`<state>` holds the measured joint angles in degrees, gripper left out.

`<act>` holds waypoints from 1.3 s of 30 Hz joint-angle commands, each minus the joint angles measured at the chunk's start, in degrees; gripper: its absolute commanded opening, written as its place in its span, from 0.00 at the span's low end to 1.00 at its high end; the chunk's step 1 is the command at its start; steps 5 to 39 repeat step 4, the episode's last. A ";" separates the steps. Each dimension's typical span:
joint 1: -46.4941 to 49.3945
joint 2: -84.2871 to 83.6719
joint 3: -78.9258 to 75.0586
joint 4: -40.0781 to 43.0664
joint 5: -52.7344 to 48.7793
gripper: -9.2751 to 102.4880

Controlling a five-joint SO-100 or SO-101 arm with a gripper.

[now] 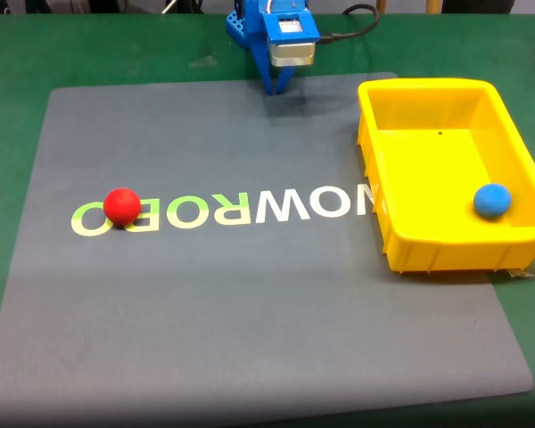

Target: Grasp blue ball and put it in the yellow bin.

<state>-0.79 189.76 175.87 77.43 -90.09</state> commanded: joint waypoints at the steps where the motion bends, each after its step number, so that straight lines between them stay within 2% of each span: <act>1: 0.88 0.79 1.76 0.09 0.00 0.08; 39: 0.88 0.79 1.76 0.09 0.18 0.08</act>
